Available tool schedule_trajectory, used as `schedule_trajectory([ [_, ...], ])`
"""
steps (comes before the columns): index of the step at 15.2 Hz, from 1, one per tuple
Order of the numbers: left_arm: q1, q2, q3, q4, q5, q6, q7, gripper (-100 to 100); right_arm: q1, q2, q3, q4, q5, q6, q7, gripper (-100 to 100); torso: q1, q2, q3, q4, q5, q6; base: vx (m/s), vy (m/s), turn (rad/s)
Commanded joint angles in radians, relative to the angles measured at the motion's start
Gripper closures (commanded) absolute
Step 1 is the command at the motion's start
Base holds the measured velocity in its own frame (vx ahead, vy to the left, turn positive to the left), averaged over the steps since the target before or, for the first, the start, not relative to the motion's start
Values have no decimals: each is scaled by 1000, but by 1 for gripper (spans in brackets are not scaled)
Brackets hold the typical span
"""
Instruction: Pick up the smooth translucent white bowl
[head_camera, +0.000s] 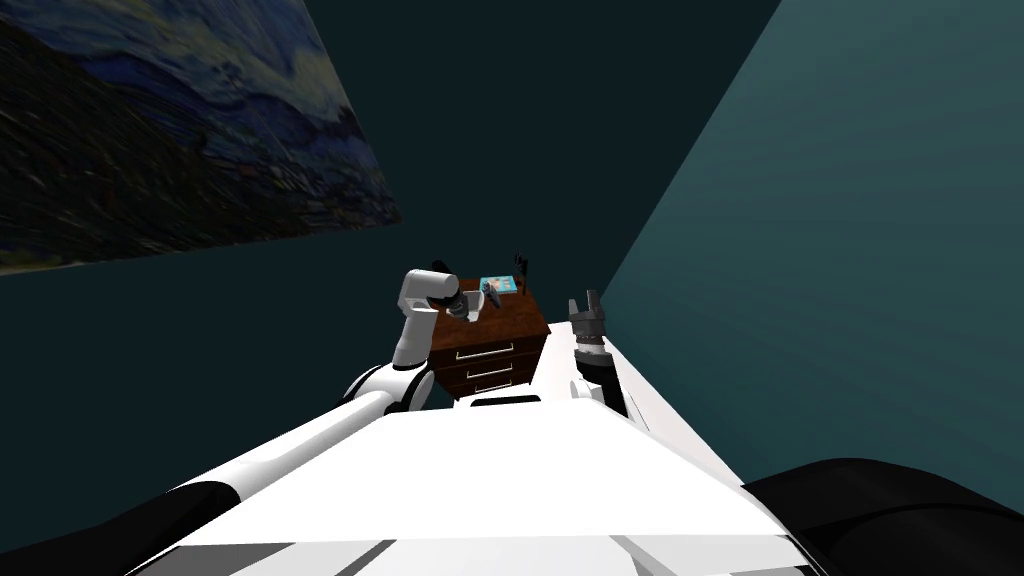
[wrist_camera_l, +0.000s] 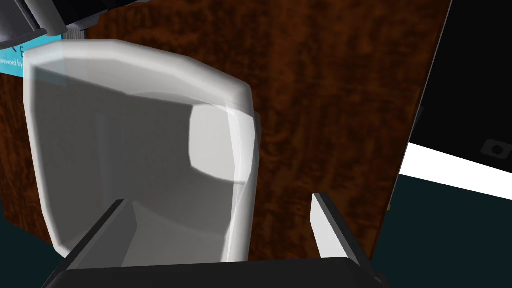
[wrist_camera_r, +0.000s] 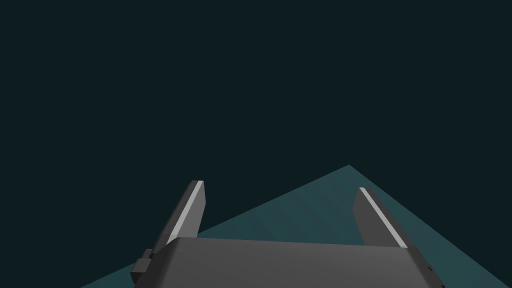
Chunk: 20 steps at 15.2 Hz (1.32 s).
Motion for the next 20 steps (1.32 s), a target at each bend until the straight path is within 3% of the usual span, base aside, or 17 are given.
schedule_trajectory([
  [1,-6,0,1,2,1,34,2,-100,0,0,0,0,0,0,0,0,0,0,0,0,0,0,15,2,-9],
  [2,-10,-1,1,2,1,54,3,-100,0,0,0,0,0,0,0,0,0,0,0,0,0,0,14,3,-9],
  [4,1,-2,0,30,-3,2,-6,-100,0,0,0,0,0,0,0,0,0,1,0,0,0,0,4,1,-2],
  [9,13,-5,-2,71,-10,-51,-18,-100,0,0,0,0,0,0,0,0,-1,1,1,0,0,0,2,-9,-2],
  [10,13,-4,-2,58,-9,-36,-15,-100,0,0,0,0,0,0,0,0,-1,1,1,0,0,0,1,-6,0],
  [11,14,-4,-2,60,-9,-41,-16,100,0,0,0,0,0,0,0,0,0,1,1,0,0,0,0,0,0],
  [15,15,-4,-2,60,-10,-40,-16,100,0,0,0,0,0,0,0,0,0,0,0,0,1,0,0,0,0],
  [19,-5,0,1,9,0,29,-1,100,0,0,0,0,0,0,0,0,0,2,2,2,0,1,-1,8,0],
  [20,2,-2,0,19,-2,12,-4,100,0,0,0,0,0,0,0,0,0,2,2,2,0,0,0,6,0],
])
